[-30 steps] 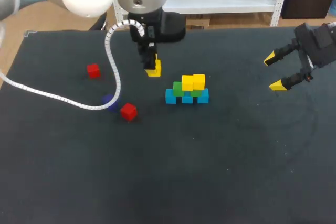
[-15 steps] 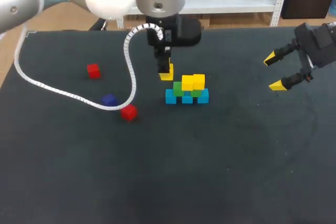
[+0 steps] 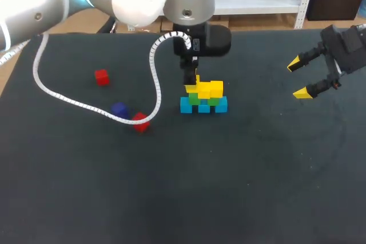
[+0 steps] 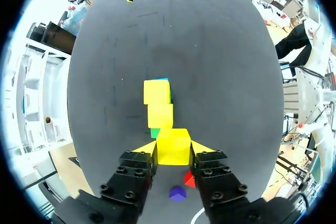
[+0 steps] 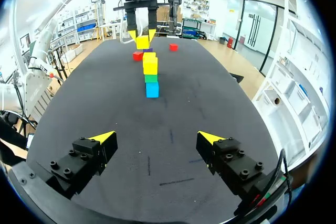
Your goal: Place the blue cubes, place green cubes on the blue cubes, place the yellow cubes on the green cubes, then place the red cubes on the yellow cubes, and place purple cube on the red cubes.
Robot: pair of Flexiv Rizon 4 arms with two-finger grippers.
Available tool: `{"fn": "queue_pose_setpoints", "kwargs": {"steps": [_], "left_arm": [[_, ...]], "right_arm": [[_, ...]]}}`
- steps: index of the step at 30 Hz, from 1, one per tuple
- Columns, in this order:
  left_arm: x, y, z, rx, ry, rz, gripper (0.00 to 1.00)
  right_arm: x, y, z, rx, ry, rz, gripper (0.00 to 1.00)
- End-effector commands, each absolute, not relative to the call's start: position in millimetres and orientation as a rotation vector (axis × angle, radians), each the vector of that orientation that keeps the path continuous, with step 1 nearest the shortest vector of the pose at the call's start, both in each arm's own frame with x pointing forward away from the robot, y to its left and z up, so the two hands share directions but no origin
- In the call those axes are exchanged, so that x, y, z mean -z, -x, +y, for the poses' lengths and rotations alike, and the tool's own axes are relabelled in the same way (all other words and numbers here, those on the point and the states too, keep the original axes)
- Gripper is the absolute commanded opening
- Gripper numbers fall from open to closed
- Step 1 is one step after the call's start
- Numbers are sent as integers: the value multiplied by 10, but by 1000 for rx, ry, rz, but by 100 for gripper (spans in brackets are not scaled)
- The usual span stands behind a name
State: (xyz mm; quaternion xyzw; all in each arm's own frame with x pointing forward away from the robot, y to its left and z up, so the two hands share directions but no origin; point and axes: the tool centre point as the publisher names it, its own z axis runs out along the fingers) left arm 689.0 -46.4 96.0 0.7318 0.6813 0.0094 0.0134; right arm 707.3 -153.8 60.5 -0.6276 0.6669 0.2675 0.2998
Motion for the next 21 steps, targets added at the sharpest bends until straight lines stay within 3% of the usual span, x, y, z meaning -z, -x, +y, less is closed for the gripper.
{"fn": "queue_pose_setpoints", "kwargs": {"steps": [1,21], "left_arm": [[-940,-6943,-468,-33,-2277,2143,0],[-813,-7070,-415,-73,-2261,2169,0]], "right_arm": [[-600,-7075,-1538,-711,1666,1768,100],[-600,-7075,-1538,-711,1666,1768,100]]}}
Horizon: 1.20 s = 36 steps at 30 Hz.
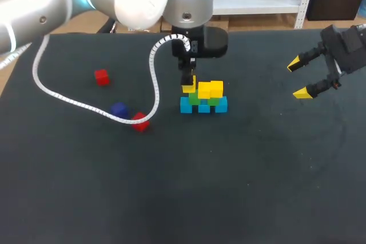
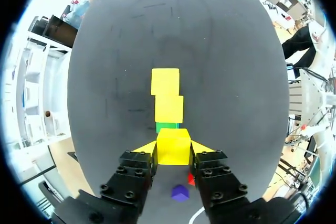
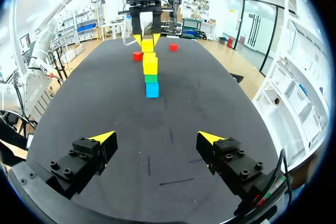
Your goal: Place the blue cubes, place green cubes on the blue cubes, place the yellow cubes on the green cubes, then place the red cubes on the yellow cubes, and place purple cube on the red cubes.
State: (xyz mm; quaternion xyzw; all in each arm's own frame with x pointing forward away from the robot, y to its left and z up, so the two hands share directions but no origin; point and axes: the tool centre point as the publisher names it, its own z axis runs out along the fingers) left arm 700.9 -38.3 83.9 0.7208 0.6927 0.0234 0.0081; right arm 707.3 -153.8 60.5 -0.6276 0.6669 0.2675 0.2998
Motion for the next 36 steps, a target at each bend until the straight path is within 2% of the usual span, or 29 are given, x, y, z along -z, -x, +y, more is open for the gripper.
{"fn": "queue_pose_setpoints", "kwargs": {"steps": [1,36], "left_arm": [[-805,-7080,-415,-74,-2262,2169,0],[-720,-7098,-436,-55,-2260,2180,0]], "right_arm": [[-600,-7075,-1538,-711,1666,1768,100],[-600,-7075,-1538,-711,1666,1768,100]]}}
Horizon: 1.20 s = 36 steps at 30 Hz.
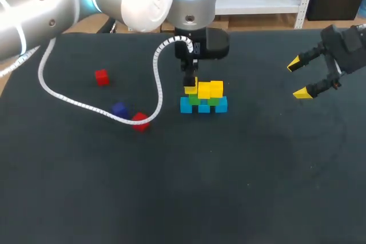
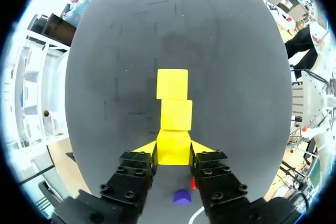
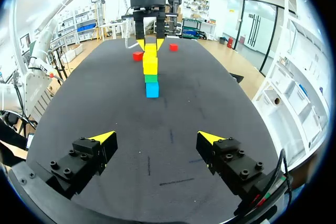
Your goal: Place the blue cubes, place green cubes on the blue cubes, place the yellow cubes on the green cubes, then place the red cubes on the yellow cubes, and place purple cube on the red cubes.
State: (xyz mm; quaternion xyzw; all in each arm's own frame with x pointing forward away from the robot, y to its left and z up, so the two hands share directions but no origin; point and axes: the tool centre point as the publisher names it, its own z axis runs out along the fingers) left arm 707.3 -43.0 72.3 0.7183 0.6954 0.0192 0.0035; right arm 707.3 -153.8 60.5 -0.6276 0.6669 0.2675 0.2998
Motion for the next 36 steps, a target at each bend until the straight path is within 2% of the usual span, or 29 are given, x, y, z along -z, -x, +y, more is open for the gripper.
{"fn": "queue_pose_setpoints", "kwargs": {"steps": [1,36], "left_arm": [[-716,-7097,-437,-54,-2260,2180,0],[-629,-7096,-452,-41,-2269,2184,0]], "right_arm": [[-600,-7075,-1538,-711,1666,1768,100],[-600,-7075,-1538,-711,1666,1768,100]]}}
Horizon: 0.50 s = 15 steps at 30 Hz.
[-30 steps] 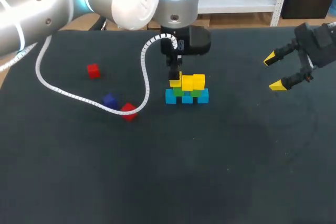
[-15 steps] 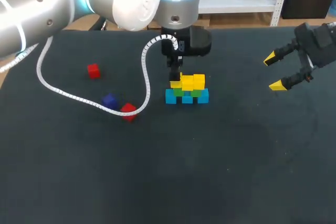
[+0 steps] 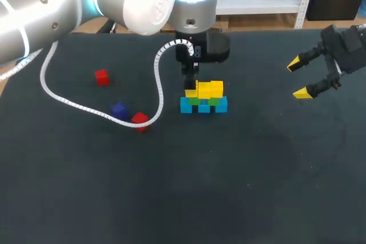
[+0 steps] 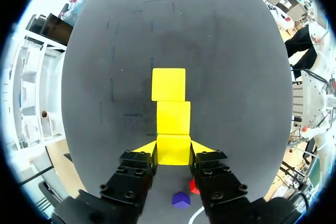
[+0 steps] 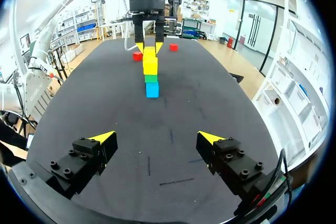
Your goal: Place the blue cubes, place green cubes on the blue cubes, place the yellow cubes on the green cubes, then place the red cubes on the yellow cubes, and place purple cube on the red cubes.
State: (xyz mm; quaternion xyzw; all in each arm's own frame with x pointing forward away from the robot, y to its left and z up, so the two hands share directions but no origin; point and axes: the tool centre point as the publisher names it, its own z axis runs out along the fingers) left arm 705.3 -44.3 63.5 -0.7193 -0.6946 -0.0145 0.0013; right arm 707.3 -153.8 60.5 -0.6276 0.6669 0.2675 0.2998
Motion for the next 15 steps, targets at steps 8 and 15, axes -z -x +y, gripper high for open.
{"fn": "queue_pose_setpoints", "kwargs": {"steps": [8,15], "left_arm": [[-620,-7098,-457,33,2254,-2175,0],[-614,-7098,-456,33,2251,-2173,18]], "right_arm": [[-600,-7075,-1538,-711,1666,1768,100],[-600,-7075,-1538,-711,1666,1768,100]]}}
